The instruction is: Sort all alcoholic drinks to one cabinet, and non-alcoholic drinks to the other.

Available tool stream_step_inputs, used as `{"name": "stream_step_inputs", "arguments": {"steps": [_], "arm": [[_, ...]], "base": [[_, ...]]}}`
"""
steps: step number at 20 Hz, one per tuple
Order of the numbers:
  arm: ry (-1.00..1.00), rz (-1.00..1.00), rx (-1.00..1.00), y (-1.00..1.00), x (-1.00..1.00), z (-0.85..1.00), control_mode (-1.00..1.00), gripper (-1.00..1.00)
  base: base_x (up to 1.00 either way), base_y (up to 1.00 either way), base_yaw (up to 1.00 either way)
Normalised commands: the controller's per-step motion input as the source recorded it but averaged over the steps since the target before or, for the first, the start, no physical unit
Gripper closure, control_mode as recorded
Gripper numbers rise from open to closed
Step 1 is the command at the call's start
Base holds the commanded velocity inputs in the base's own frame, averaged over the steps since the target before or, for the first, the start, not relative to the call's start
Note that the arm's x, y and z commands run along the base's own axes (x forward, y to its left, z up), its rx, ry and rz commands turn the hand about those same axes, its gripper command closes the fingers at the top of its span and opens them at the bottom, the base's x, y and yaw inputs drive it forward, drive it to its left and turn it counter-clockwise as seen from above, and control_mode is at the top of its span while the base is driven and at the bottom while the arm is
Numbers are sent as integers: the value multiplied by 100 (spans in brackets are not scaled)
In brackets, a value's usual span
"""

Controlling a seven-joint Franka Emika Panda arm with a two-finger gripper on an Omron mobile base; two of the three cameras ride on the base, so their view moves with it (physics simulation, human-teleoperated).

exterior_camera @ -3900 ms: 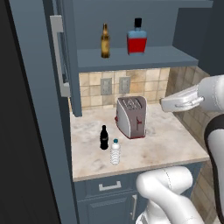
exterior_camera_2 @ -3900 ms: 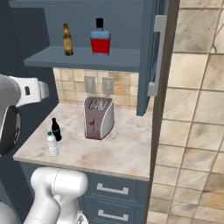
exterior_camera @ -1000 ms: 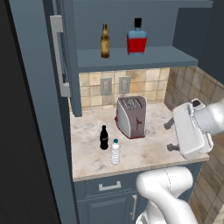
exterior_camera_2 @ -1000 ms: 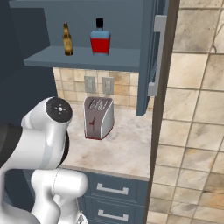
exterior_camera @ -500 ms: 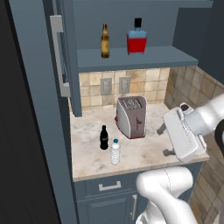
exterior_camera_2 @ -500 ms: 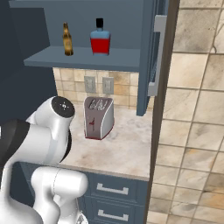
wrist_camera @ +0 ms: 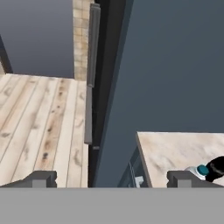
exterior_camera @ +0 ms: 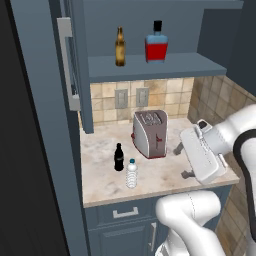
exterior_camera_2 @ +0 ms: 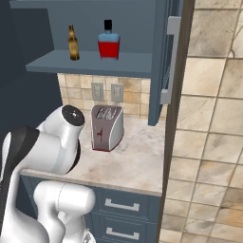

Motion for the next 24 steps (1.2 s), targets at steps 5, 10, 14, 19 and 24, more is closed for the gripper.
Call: {"name": "stream_step_inputs", "arguments": {"steps": [5,10,14,19,24], "arm": [[0,1,0,12,20,-16,-100,-100],[0,0,0,6,18,-21,-100,-100],[-3,0,0,0,14,-28,-100,-100],[-2,0,0,0,20,-26,-100,-100],[-3,0,0,0,25,-26,-100,-100]], "base": [[0,0,0],[0,0,0],[0,0,0],[0,0,0],[0,0,0]]}}
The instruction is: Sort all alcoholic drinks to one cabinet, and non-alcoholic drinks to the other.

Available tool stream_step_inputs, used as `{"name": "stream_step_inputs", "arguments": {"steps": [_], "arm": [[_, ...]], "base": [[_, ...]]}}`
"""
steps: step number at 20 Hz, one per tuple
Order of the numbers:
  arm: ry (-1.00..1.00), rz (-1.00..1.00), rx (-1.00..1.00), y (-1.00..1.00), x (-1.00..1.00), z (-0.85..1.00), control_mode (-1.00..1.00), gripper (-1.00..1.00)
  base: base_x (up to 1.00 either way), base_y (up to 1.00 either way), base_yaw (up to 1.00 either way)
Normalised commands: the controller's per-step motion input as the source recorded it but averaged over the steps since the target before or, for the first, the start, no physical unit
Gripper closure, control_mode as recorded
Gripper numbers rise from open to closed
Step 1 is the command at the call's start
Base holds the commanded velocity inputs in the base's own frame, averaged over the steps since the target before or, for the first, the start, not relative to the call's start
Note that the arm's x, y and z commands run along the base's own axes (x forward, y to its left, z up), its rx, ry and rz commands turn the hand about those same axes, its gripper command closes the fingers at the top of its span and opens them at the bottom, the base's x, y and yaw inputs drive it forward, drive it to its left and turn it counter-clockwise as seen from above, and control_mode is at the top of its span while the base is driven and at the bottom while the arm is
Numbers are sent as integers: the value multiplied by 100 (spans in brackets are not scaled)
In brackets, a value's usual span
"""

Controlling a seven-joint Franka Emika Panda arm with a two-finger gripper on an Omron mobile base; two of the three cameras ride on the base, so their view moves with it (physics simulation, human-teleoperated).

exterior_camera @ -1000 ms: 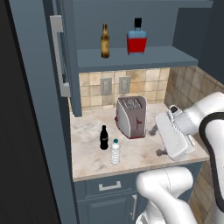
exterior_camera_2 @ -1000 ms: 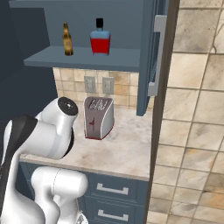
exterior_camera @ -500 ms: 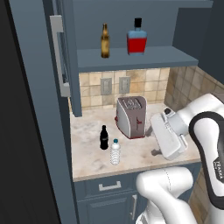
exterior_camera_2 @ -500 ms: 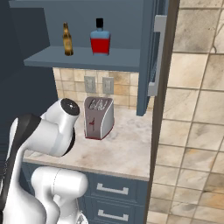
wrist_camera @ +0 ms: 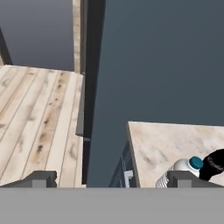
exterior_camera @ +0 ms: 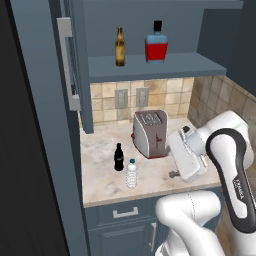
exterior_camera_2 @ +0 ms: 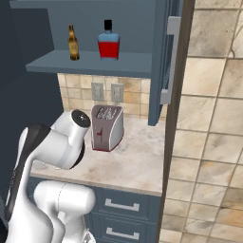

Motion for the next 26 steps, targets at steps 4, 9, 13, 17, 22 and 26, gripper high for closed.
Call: {"name": "stream_step_inputs", "arguments": {"steps": [4,9,13,17,22,26], "arm": [[-1,0,0,0,27,-24,-100,-100],[0,0,0,5,29,-21,-100,-100],[0,0,0,12,34,-17,-100,-100],[0,0,0,12,32,-19,-100,-100],[0,0,0,10,30,-24,-100,-100],[0,0,0,7,28,-25,-100,-100]], "base": [[0,0,0],[0,0,0],[0,0,0],[0,0,0],[0,0,0],[0,0,0]]}}
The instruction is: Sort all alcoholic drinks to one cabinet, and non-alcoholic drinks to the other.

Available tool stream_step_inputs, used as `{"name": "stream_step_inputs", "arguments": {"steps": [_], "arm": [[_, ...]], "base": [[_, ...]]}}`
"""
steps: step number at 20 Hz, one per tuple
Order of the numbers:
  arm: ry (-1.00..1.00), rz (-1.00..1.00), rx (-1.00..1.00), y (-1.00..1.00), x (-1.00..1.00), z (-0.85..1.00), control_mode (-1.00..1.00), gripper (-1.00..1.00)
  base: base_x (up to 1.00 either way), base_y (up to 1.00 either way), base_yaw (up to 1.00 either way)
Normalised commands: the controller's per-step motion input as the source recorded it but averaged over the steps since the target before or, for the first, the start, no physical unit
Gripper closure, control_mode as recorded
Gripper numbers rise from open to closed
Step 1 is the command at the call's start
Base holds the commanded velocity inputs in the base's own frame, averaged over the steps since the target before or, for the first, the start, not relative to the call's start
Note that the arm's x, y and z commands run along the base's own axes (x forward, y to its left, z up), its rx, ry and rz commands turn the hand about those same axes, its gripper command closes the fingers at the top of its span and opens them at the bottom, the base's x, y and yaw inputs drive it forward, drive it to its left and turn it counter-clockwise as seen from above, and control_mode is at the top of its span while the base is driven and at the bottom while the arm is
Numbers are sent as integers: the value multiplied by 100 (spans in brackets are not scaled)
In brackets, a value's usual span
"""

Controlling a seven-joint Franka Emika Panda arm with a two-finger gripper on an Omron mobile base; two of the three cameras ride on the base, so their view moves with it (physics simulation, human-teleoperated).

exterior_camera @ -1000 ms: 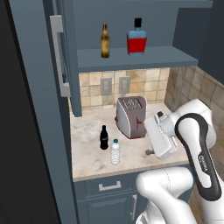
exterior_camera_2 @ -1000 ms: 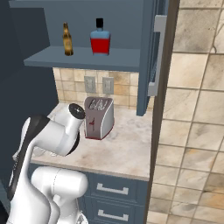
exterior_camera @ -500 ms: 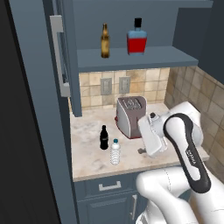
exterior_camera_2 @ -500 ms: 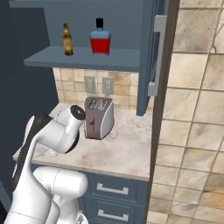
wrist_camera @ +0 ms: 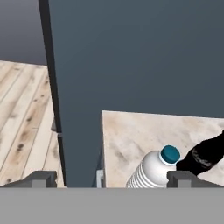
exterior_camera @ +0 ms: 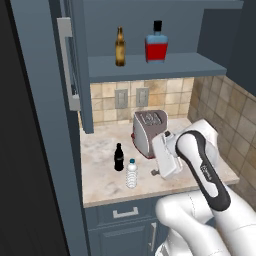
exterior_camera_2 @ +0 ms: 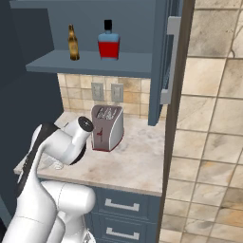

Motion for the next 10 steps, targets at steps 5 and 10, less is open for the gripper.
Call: {"name": "stream_step_inputs", "arguments": {"steps": [5,10], "arm": [[0,0,0,5,29,-27,-100,-100],[0,0,0,5,27,-27,-100,-100]], "base": [[0,0,0],[0,0,0]]}}
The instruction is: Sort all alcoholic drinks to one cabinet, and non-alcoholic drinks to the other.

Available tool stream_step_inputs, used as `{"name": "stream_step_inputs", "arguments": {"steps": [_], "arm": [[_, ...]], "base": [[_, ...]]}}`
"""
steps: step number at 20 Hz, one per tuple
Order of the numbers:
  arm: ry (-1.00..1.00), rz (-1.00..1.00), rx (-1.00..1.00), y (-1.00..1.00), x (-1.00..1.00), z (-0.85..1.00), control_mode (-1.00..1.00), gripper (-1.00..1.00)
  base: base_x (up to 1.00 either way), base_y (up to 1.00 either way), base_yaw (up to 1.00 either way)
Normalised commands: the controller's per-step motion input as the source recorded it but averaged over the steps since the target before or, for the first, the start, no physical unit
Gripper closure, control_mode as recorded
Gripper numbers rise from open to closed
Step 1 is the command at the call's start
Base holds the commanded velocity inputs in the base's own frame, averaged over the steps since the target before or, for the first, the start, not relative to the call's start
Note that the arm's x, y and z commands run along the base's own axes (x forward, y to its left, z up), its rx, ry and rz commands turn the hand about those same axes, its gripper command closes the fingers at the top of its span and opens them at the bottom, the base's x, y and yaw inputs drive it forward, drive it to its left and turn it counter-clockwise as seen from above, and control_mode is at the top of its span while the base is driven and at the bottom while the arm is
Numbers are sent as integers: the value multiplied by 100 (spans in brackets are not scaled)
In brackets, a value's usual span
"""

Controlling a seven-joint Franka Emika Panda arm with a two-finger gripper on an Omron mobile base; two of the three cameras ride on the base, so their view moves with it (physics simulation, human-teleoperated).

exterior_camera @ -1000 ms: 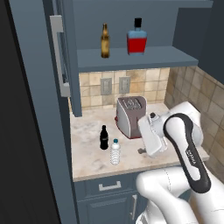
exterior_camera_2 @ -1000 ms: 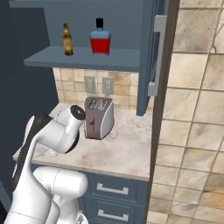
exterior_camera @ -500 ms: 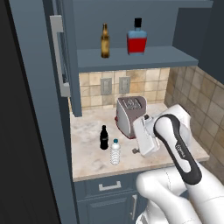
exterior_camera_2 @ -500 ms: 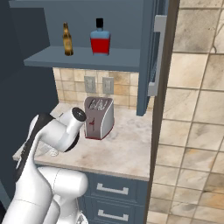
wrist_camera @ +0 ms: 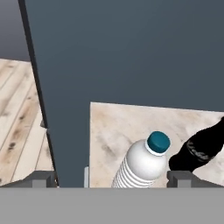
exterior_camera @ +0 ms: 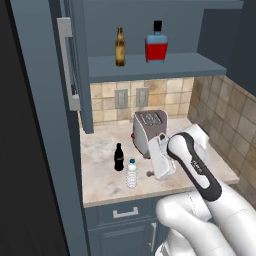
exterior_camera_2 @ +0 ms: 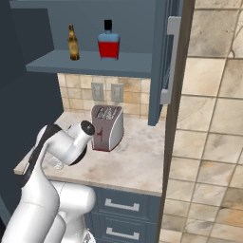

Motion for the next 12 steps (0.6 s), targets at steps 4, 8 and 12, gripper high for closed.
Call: {"name": "stream_step_inputs", "arguments": {"steps": [4,8,12], "arm": [[0,0,0,5,27,-24,-100,-100],[0,0,0,7,27,-23,-100,-100],[0,0,0,8,27,-23,-100,-100]], "base": [[0,0,0],[0,0,0],[0,0,0]]}}
